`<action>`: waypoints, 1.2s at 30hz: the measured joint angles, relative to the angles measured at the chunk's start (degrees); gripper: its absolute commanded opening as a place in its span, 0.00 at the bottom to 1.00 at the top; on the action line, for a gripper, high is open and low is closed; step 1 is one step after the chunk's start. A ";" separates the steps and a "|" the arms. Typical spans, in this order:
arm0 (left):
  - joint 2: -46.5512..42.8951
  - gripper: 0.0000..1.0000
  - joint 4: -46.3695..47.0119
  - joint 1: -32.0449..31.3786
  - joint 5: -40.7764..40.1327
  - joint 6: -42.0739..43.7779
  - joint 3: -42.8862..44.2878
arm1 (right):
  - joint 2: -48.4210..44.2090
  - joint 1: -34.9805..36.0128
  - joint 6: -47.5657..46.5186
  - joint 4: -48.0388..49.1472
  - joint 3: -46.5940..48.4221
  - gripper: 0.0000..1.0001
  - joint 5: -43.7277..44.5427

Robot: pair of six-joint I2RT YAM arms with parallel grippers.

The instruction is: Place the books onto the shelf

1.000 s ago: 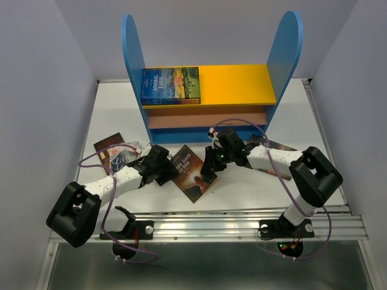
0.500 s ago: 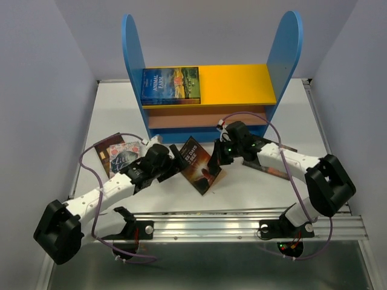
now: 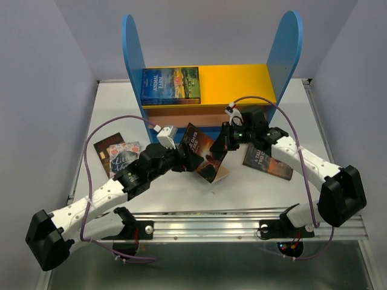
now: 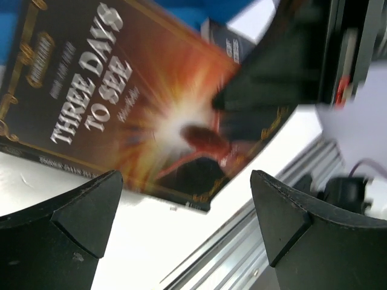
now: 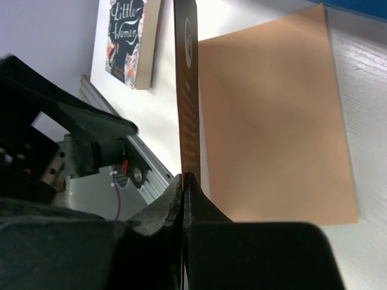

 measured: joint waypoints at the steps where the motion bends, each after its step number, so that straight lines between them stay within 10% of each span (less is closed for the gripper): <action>1: -0.09 0.99 0.20 -0.79 0.44 1.25 -0.48 | 0.00 -0.33 0.33 -0.15 0.15 0.01 -0.74; 9: 0.20 0.99 2.84 -14.38 3.17 20.24 -0.28 | -0.24 -5.38 2.99 -2.95 1.22 0.01 -7.96; 20: 13.94 0.99 3.26 -17.03 2.03 46.47 5.77 | -0.22 -9.62 6.38 -4.00 1.22 0.01 -13.27; 36: 5.70 0.99 5.66 -11.34 -6.51 6.29 1.33 | -1.36 -10.67 6.75 -6.38 1.20 0.01 -9.75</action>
